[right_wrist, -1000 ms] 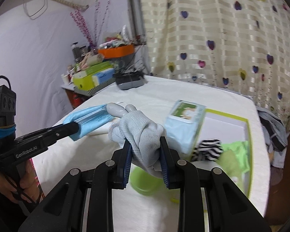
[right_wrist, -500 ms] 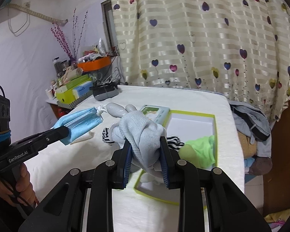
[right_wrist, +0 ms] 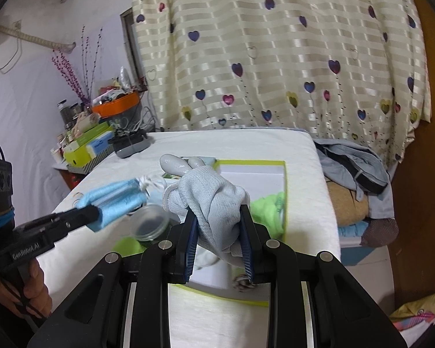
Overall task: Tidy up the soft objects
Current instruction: 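Carry the mask and glove into the white box and open both grippers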
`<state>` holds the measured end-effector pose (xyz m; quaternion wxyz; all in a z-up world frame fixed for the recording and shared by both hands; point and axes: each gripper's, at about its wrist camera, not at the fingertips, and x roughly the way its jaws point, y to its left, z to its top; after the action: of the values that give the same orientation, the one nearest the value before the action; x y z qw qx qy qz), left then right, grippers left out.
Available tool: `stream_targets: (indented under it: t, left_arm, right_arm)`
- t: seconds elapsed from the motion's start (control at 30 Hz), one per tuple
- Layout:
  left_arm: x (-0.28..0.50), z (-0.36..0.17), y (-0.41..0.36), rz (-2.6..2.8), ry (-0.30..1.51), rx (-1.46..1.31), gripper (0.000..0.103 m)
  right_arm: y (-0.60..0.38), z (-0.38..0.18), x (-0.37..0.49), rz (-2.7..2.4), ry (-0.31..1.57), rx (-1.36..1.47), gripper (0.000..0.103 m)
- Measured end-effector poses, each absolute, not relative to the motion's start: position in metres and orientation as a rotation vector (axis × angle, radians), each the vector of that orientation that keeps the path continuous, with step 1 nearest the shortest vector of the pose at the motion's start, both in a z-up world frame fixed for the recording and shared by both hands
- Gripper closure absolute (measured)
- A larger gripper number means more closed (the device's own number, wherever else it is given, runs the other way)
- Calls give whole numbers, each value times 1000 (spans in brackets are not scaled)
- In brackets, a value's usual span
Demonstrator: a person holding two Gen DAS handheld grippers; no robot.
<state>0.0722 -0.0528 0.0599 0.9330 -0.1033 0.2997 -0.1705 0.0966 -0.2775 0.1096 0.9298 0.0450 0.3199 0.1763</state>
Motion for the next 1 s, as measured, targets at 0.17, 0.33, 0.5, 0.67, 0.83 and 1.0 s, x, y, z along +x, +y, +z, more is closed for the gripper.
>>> stream_targets:
  t: [0.17, 0.33, 0.5, 0.67, 0.83, 1.0]
  left_arm:
    - [83, 44, -76, -384, 655, -179, 88]
    - [97, 22, -98, -429, 725, -139, 87]
    - [109, 1, -112, -480, 796, -122, 87]
    - [116, -9, -120, -509, 825, -87, 87]
    - [121, -9, -127, -513, 825, -67, 87]
    - [127, -9, -134, -493, 826, -34, 85]
  right_arm:
    - [-288, 102, 101, 344, 671, 107, 76]
    - [-295, 91, 110, 332, 696, 120, 76]
    - [-303, 83, 119, 316, 712, 138, 76]
    - [-307, 77, 130, 305, 722, 149, 76]
    - [-306, 74, 147, 300, 724, 141, 76]
    - [-301, 71, 172, 304, 733, 124, 76]
